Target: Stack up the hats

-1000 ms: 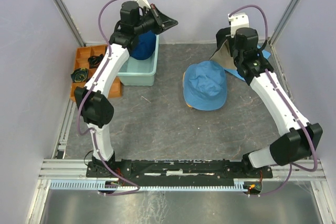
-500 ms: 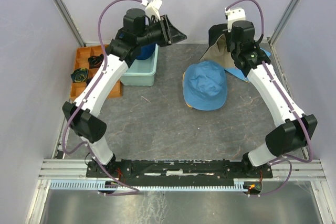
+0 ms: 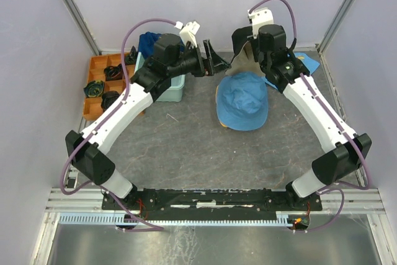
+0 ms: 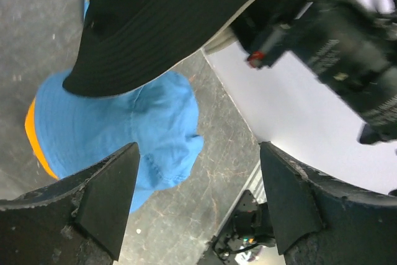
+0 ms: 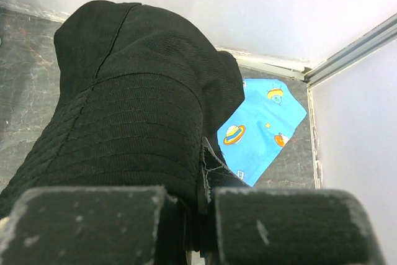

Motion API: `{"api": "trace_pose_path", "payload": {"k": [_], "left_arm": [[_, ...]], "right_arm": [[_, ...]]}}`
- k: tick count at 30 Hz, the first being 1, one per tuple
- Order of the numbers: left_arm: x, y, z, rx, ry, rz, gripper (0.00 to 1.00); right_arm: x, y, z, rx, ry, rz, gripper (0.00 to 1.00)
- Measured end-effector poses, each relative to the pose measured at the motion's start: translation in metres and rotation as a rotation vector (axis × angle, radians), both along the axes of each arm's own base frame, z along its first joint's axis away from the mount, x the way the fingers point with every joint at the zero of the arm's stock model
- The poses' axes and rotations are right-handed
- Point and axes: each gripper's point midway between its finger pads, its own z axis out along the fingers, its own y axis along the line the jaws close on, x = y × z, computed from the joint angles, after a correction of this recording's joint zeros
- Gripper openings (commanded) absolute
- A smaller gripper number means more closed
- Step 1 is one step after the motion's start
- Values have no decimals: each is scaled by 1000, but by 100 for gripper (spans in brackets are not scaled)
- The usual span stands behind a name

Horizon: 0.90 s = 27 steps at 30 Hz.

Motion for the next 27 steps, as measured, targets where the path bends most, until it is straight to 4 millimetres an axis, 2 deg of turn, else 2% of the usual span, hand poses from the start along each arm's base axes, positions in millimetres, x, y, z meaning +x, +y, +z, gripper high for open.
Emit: {"api": "trace_pose_path", "payload": {"k": [3,5,9,14,18,21,27], "left_arm": [[7,1,-28,-23,113,62,89],[12,1,-37,-54,170,102,91],[24,-4,-36,-163,248,157,92],[37,-14,-30,-228,267,167,86],[49,-16,-24,-153,166,166,87],[52,-8,-21,-50,41,164,88],[56,8,-42,166,-122,156,88]], "right_arm": [[-1,1,0,-4,-1,-5,0],[-1,2,0,-4,-3,-6,0],[-1,2,0,-6,-4,-9,0],[-2,4,1,-7,-6,-8,0],[-2,5,1,-3,-7,-7,0],[-2,6,3,5,-10,-8,0],[-2,6,15,27,-32,-8,0]]}}
